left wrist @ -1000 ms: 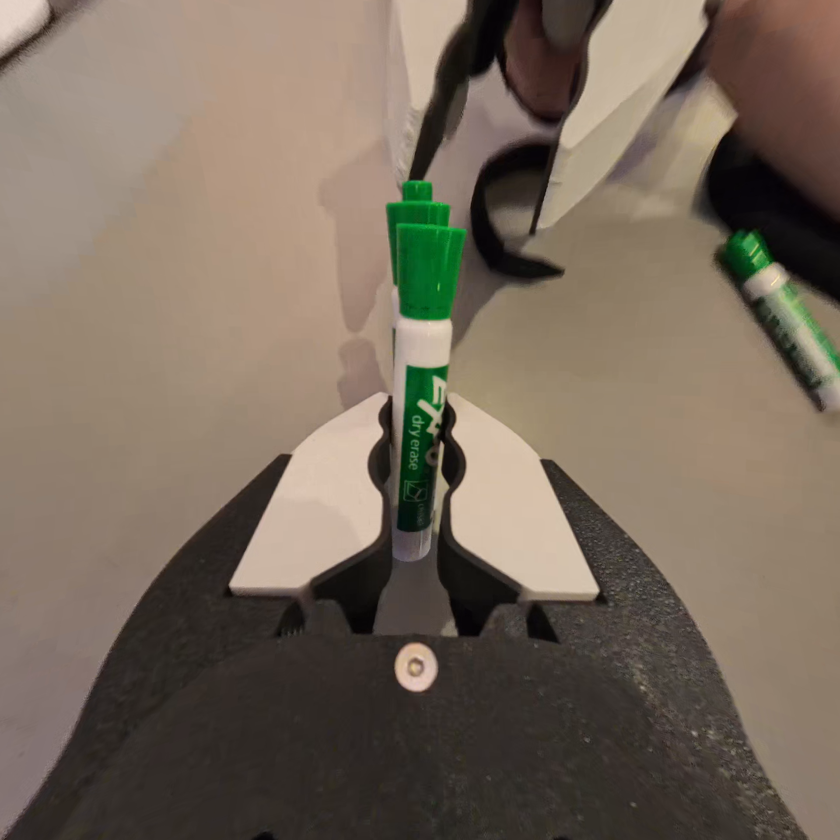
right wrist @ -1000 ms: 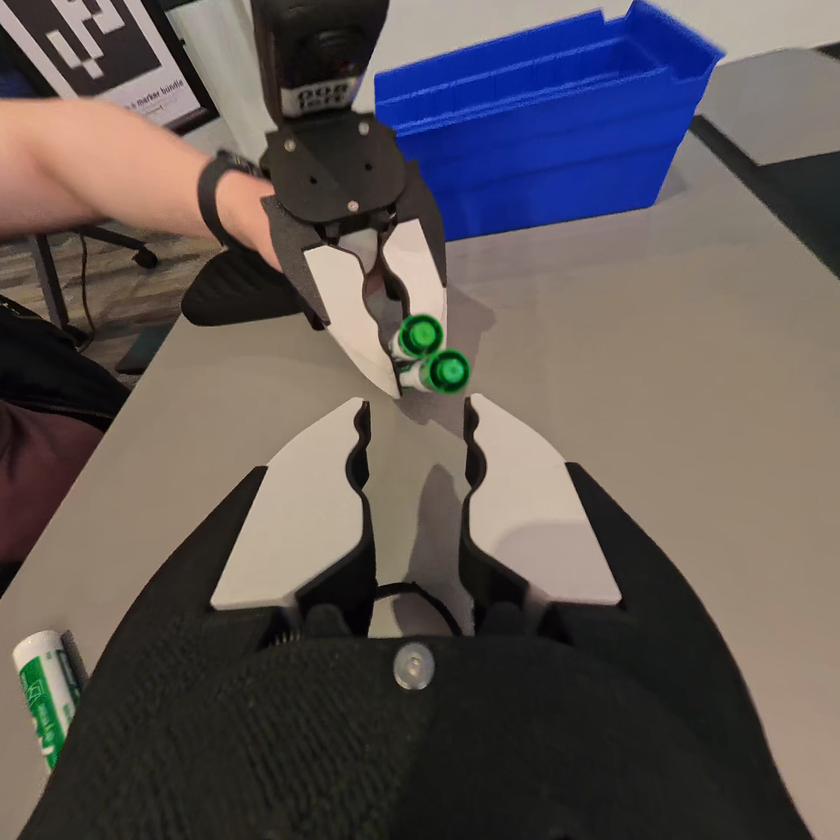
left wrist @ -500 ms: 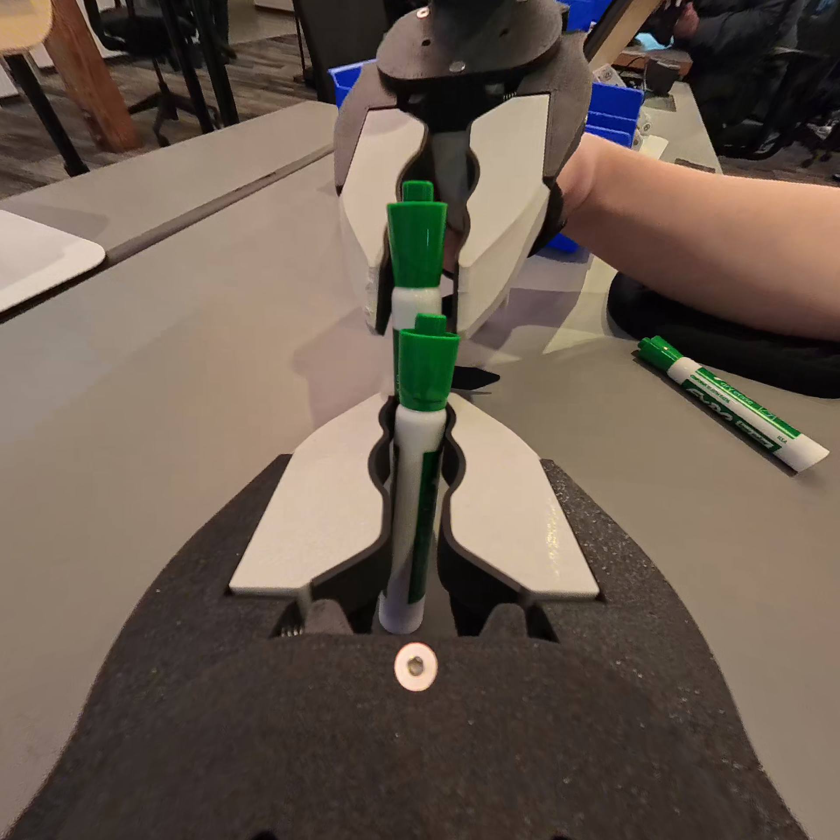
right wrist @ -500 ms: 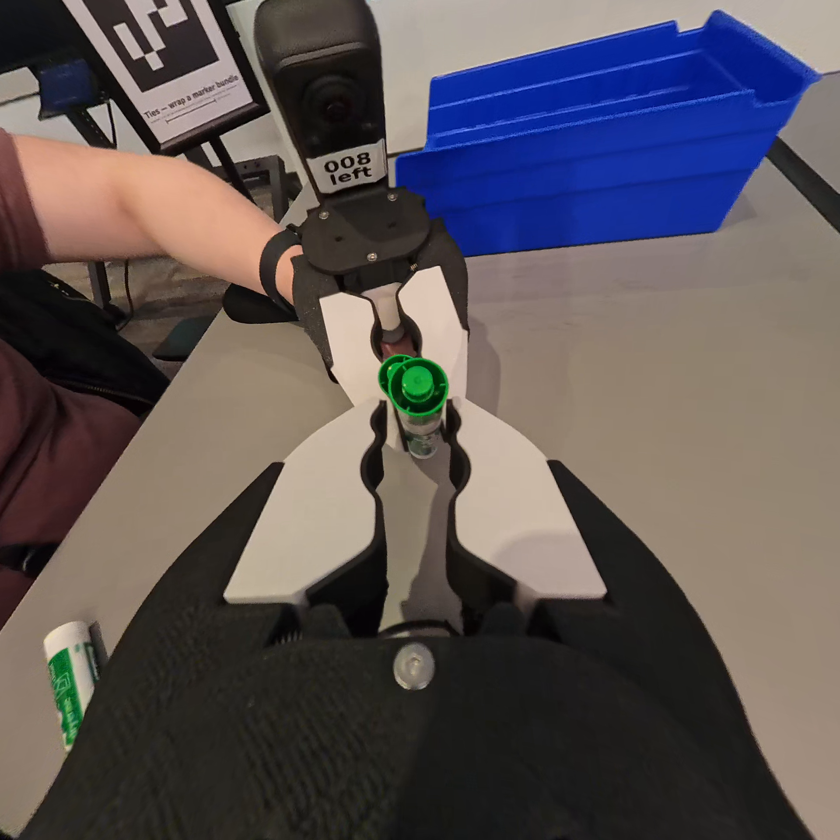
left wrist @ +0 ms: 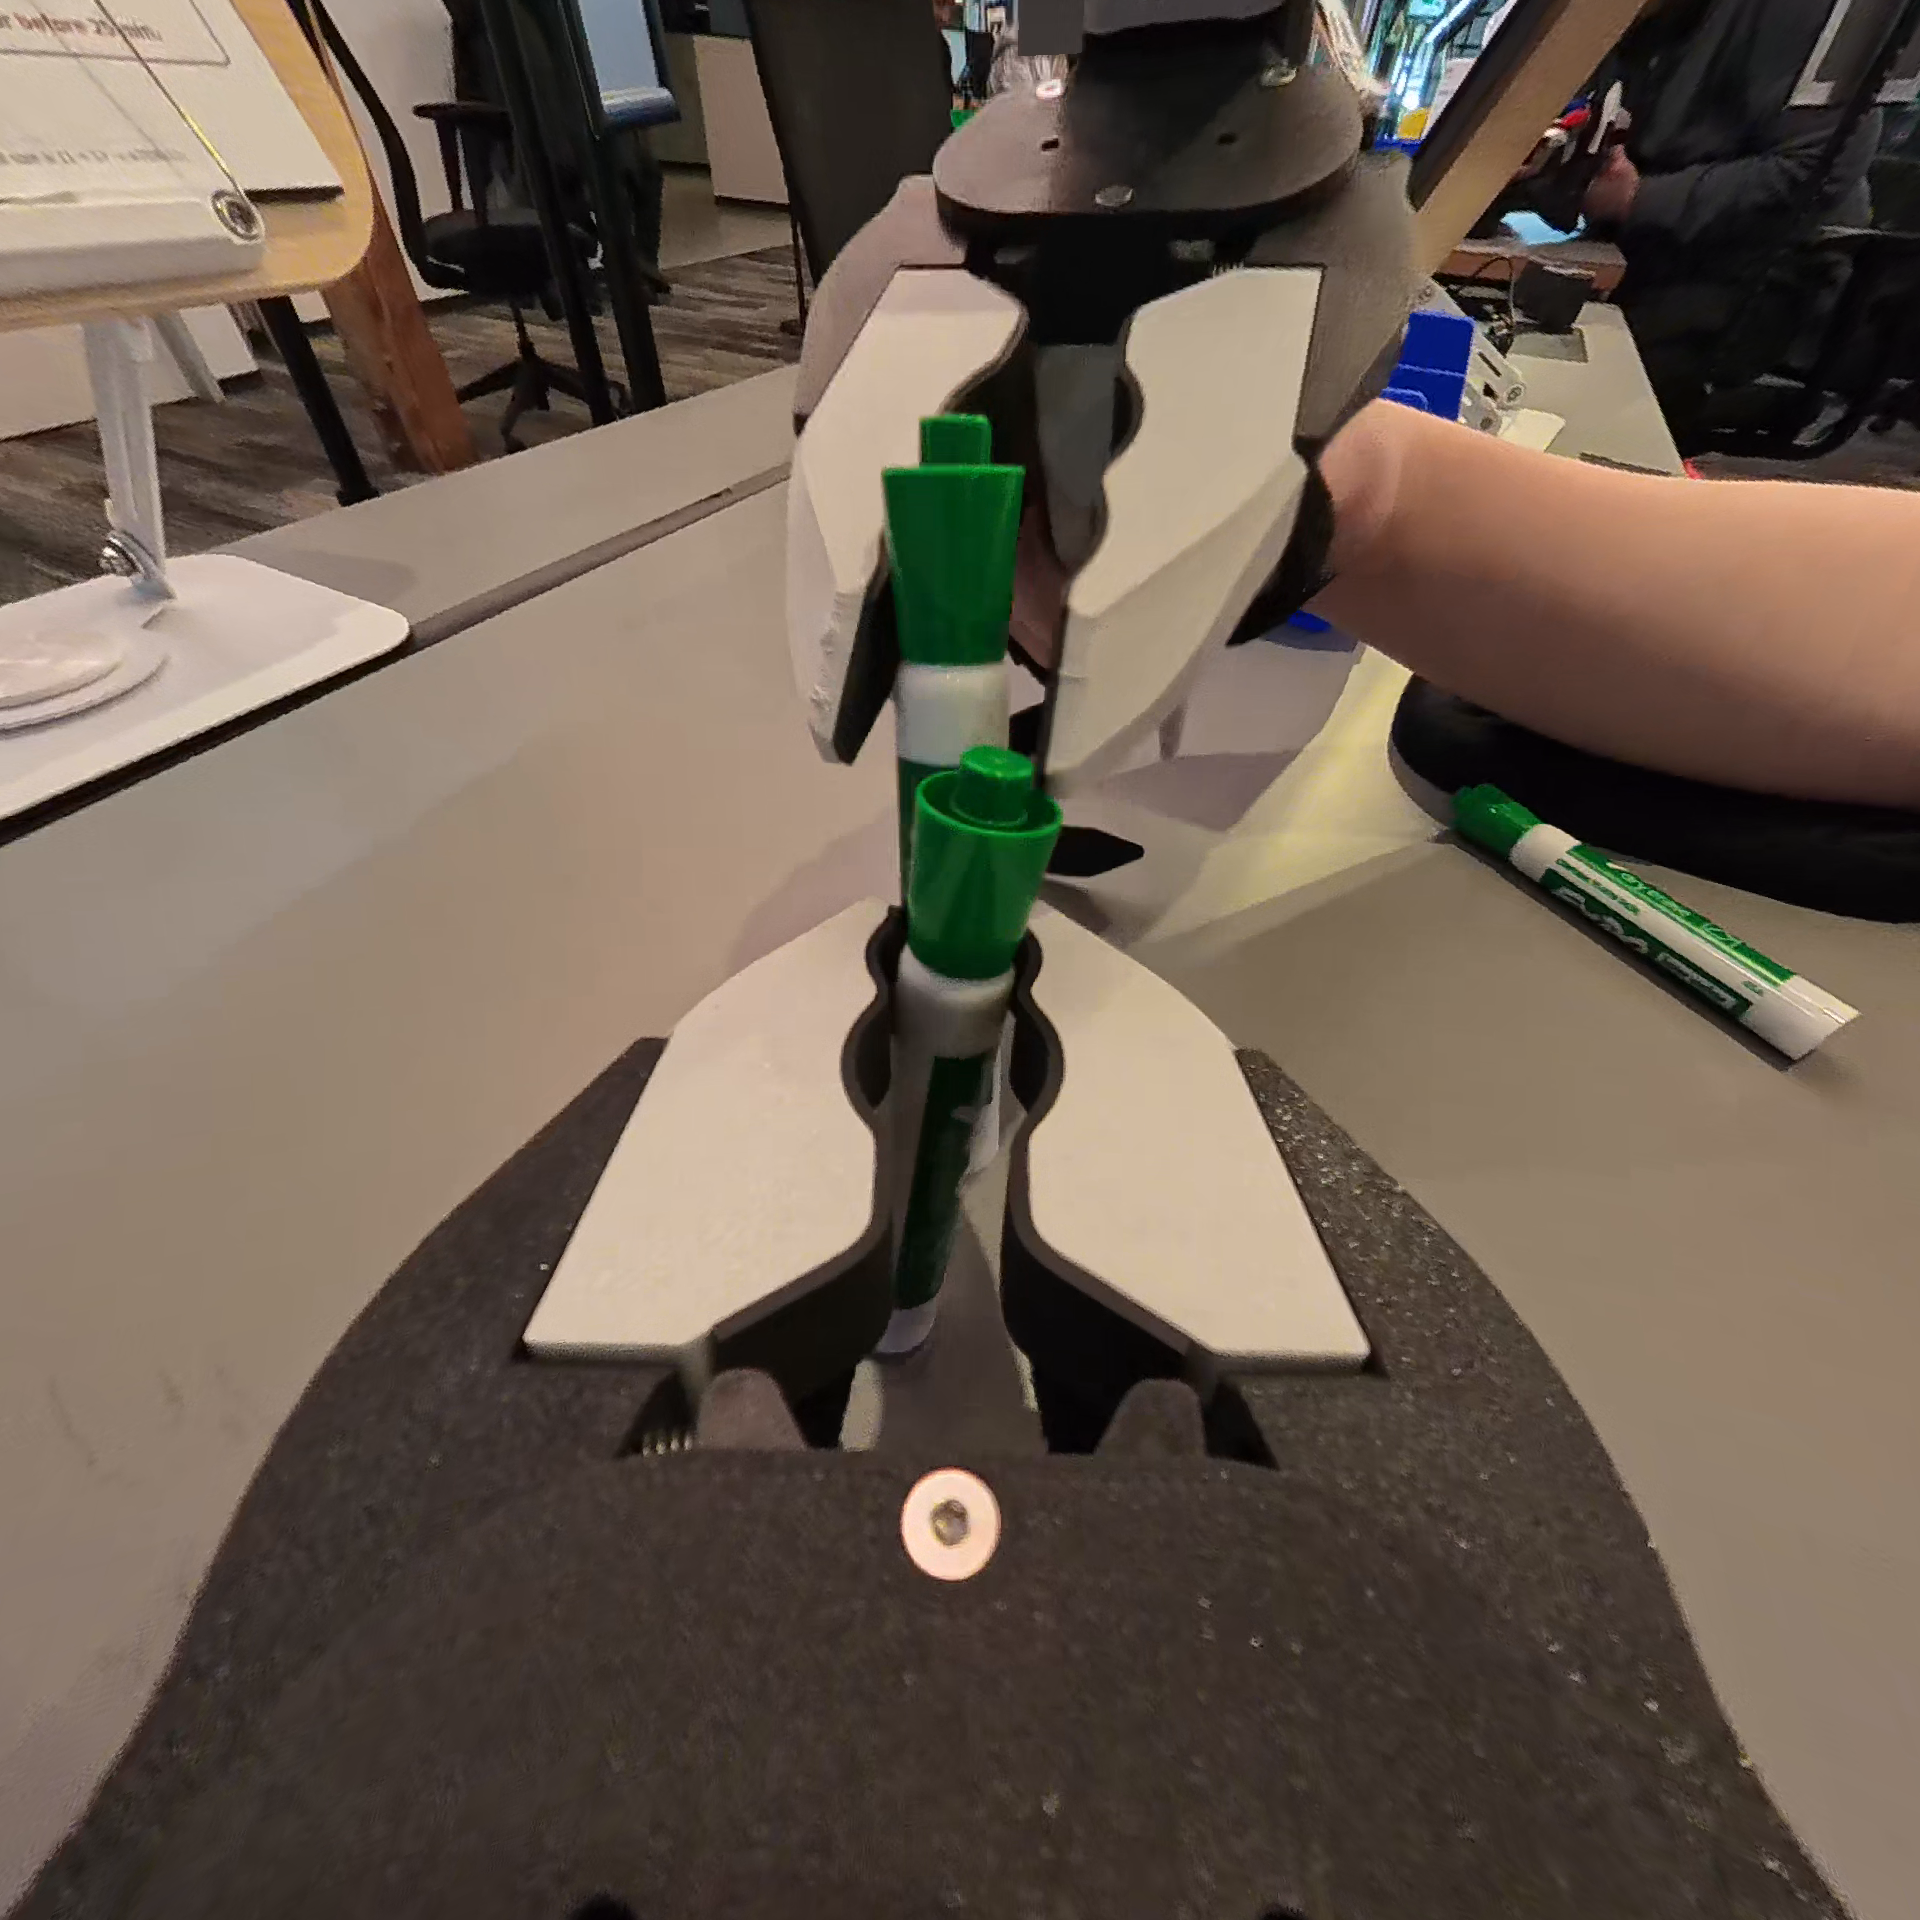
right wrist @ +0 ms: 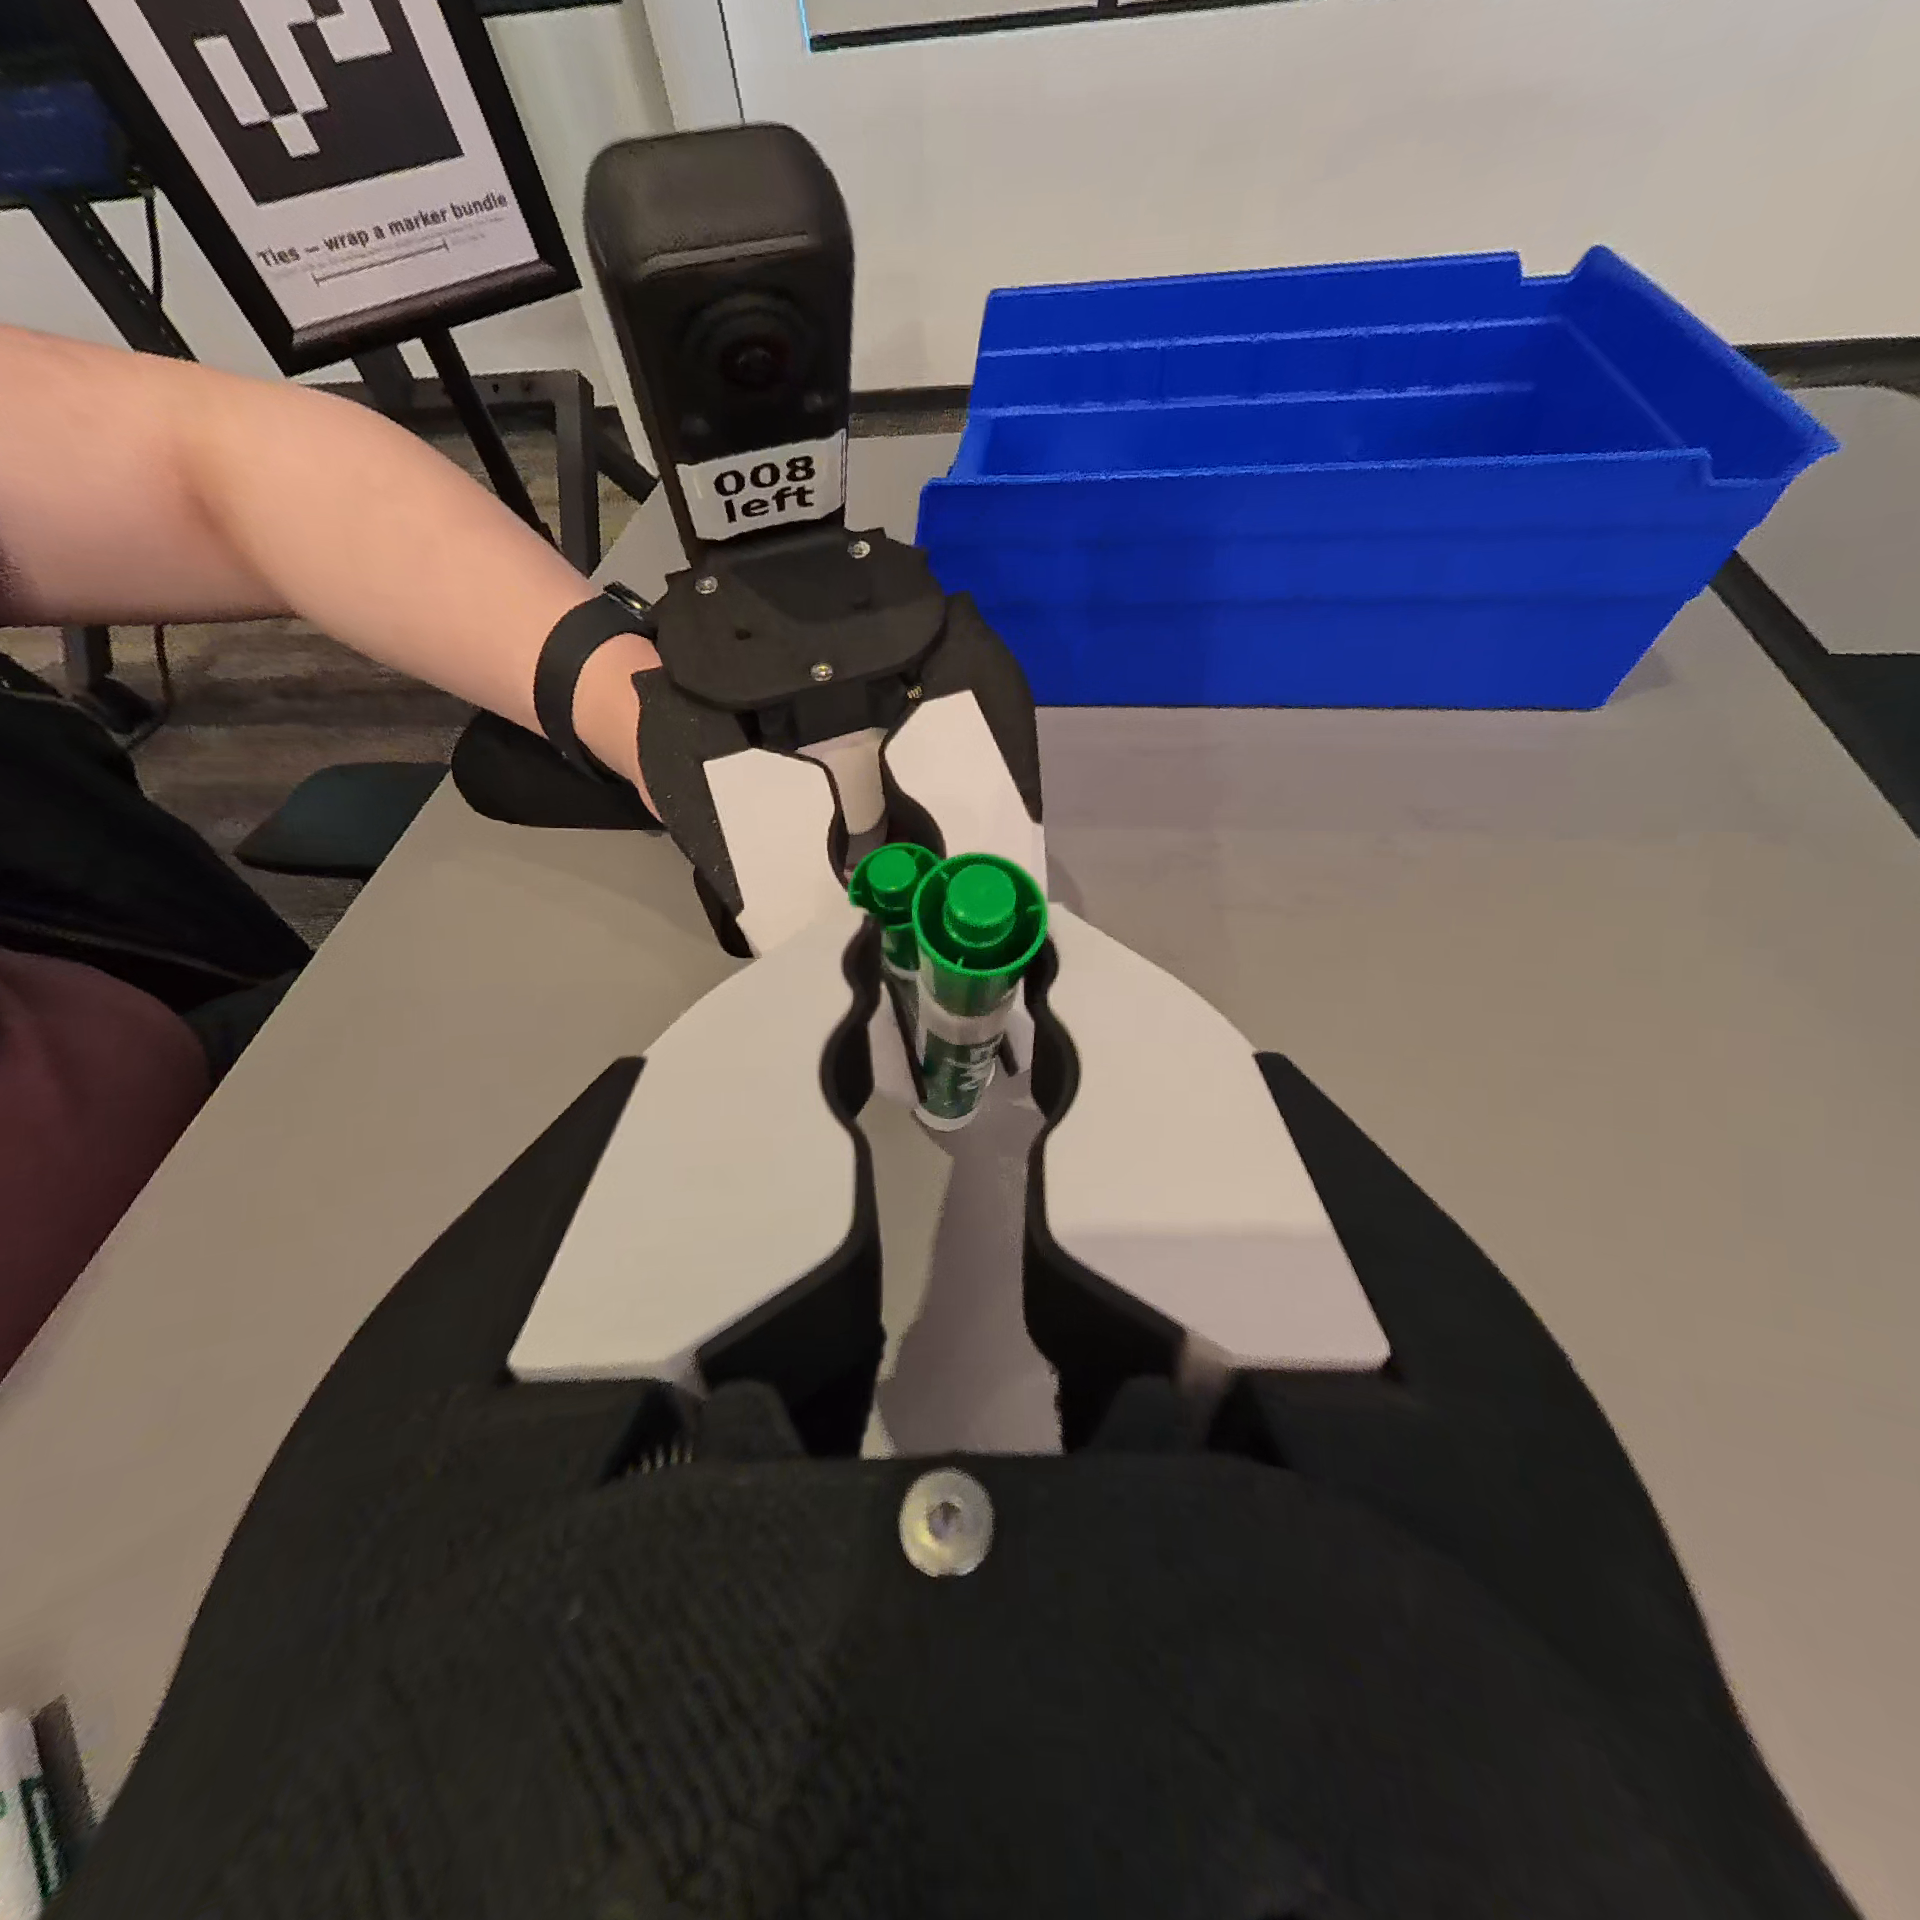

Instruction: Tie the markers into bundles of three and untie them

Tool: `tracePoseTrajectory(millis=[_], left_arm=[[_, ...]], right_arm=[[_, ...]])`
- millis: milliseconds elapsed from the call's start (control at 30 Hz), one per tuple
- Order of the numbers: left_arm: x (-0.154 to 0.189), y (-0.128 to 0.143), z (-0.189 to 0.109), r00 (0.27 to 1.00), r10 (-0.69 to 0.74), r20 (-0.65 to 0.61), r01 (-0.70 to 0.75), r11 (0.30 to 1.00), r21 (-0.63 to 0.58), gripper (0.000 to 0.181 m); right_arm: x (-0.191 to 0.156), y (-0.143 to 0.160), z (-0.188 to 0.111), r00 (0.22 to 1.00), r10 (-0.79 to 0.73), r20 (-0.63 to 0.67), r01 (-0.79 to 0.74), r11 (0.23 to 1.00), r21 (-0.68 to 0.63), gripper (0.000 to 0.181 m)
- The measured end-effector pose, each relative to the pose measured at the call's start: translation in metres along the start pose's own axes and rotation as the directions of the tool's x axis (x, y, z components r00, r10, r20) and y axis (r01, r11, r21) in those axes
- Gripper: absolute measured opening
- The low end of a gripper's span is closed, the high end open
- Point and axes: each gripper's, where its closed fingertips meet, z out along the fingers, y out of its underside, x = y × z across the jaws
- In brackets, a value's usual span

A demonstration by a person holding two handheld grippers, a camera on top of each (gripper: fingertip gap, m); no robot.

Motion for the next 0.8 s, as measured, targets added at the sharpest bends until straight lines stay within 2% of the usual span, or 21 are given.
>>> tracePoseTrajectory(millis=[367, 600, 800], left_arm=[[0.002, 0.004, -0.001, 1.0, -0.015, -0.026, 0.014, 0.999, -0.029, 0.018], [0.002, 0.004, -0.002, 1.0, -0.009, -0.024, 0.009, 1.0, -0.023, 0.018], [0.004, 0.004, -0.002, 0.999, -0.009, -0.042, 0.009, 1.0, -0.02, 0.018]], right_arm=[[-0.008, 0.009, 0.018, 0.999, 0.01, 0.036, -0.009, 1.0, -0.029, 0.036], [-0.005, 0.006, 0.026, 0.999, 0.028, 0.024, -0.028, 1.0, 0.011, 0.021], [-0.008, 0.006, 0.026, 0.999, 0.014, 0.041, -0.015, 1.0, 0.014, 0.021]])
